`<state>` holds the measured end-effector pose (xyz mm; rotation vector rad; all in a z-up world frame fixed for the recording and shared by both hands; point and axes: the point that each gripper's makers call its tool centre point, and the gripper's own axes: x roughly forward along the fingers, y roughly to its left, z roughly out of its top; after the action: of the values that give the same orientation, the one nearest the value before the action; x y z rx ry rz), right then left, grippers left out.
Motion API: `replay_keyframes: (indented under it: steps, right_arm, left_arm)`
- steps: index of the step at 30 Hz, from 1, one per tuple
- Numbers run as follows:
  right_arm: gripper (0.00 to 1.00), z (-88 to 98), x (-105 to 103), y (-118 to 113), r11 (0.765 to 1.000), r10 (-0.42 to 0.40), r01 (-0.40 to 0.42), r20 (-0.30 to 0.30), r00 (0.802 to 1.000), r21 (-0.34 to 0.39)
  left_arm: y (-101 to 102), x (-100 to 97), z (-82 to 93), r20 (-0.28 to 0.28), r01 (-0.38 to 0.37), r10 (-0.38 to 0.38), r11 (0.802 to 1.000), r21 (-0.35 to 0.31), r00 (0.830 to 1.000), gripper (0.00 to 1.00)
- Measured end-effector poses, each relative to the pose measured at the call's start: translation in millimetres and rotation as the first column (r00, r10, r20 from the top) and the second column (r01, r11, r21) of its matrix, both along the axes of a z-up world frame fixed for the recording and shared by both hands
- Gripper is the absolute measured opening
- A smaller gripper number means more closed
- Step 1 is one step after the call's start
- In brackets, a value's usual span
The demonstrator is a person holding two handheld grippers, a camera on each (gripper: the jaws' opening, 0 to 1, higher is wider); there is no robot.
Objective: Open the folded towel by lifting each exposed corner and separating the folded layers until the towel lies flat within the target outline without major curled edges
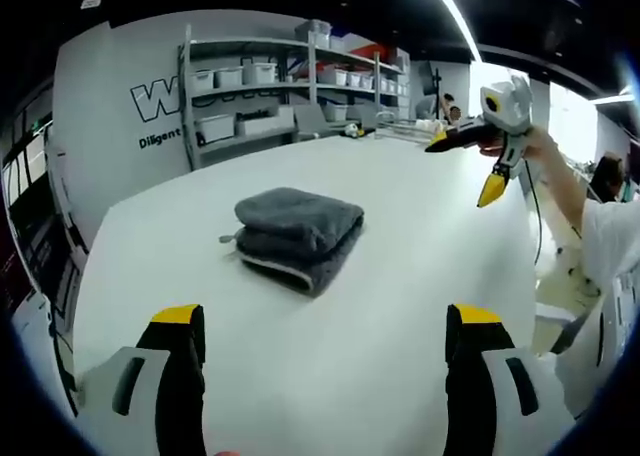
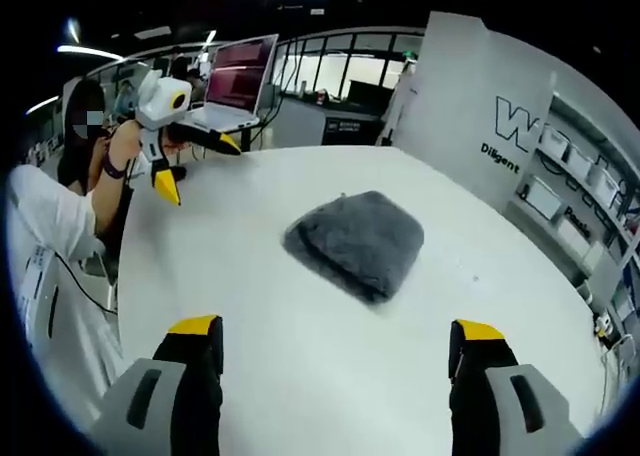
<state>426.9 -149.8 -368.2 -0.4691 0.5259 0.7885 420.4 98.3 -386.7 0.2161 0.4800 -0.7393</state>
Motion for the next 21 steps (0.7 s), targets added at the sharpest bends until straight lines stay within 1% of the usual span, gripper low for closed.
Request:
replay_keyframes:
  steps: [8,16,21]
  right_arm:
    - [0.95,-3.2,4.1,-3.6,1.0,-0.018,0.018,-0.009,1.0,-0.003]
    - [0.95,-5.3,5.1,-1.7,1.0,-0.018,0.017,-0.021,1.0,-0.011]
    - [0.94,-6.8,7.0,1.2,1.0,-0.019,0.019,-0.026,0.999,-0.009]
  left_arm:
    - [-4.1,9.4,-5.0,0.007,0.006,-0.006,1.0,-0.008,1.0,0.99]
    - [2.1,23.4,-16.7,0.016,-0.029,0.028,0.999,0.016,0.999,0.99]
    - [1.4,30.0,-21.2,0.037,-0.027,0.025,0.999,0.036,0.999,0.99]
